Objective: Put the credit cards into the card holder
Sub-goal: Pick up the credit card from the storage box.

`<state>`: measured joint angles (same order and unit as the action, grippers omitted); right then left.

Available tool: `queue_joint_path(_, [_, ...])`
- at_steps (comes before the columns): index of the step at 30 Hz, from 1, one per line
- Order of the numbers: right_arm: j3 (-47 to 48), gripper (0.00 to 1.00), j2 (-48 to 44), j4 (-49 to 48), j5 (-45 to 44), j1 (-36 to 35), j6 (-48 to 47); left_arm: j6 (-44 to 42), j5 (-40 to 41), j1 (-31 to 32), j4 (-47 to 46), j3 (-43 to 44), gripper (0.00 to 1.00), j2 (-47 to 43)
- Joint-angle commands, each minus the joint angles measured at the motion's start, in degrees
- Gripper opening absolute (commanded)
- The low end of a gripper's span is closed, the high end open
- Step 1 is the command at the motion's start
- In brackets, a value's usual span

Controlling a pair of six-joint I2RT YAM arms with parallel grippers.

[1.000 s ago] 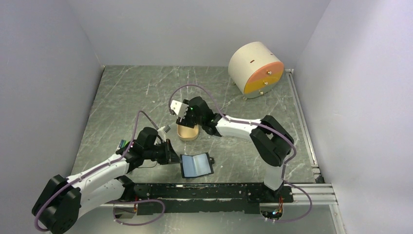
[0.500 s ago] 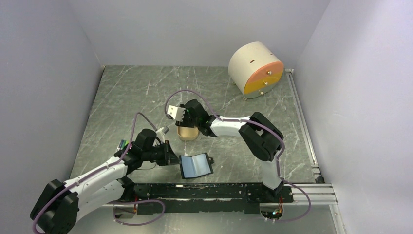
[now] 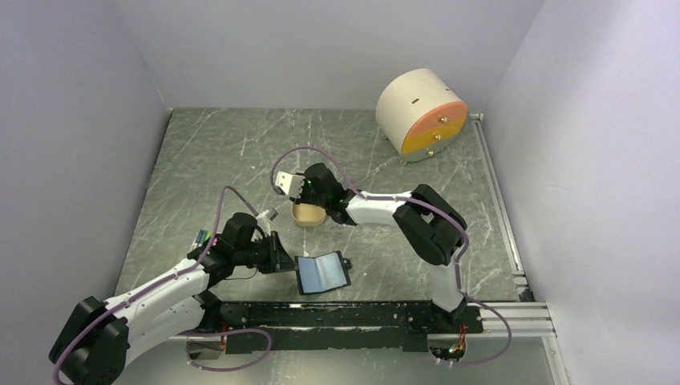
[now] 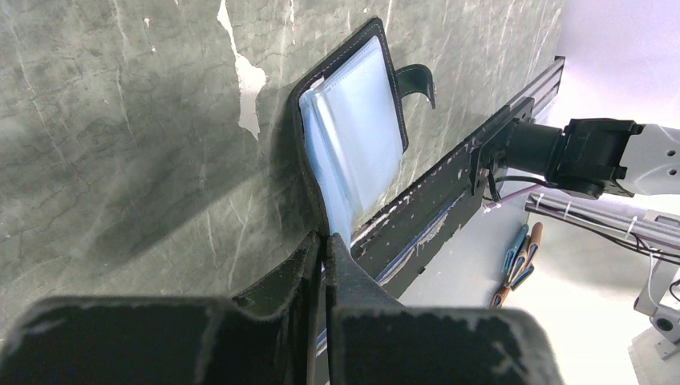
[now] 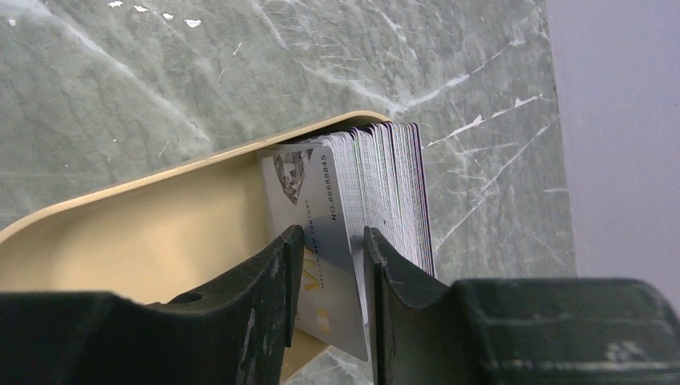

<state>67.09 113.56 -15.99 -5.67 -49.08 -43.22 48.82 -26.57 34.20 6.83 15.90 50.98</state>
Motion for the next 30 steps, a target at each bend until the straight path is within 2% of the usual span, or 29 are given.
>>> queue_joint_path(1, [0.20,0.36,-3.20,0.52,-0.65,0.66,0.60,0.08,-0.10,-0.39,-0.11,-0.43,0.09,0.14])
queue_joint_path(4, [-0.14,0.36,-4.01,1.09,-0.37,0.74,0.85,-0.20,-0.15,-0.36,-0.16,-0.28,0.09,1.06])
queue_joint_path(9, [-0.14,0.29,-4.31,2.10,-0.12,0.87,1.11,0.40,-0.34,-0.40,-0.39,-0.78,0.09,0.53])
queue_joint_path(11, [-0.10,0.24,-4.35,2.53,0.40,1.05,1.41,0.40,-0.20,-0.40,-0.09,-0.79,0.09,0.32])
queue_joint_path(14, [0.22,0.10,-4.31,3.85,1.53,1.37,1.71,0.57,-0.24,-0.37,-0.35,-0.78,0.09,0.55])
queue_joint_path(20, [1.27,0.00,-5.21,8.29,5.96,1.79,3.36,0.31,-0.31,-0.37,-0.31,-0.43,0.09,1.35])
queue_joint_path(30, [2.02,0.00,-11.08,14.18,8.69,2.09,9.66,-1.92,-0.39,-0.42,-0.42,0.53,0.09,4.09])
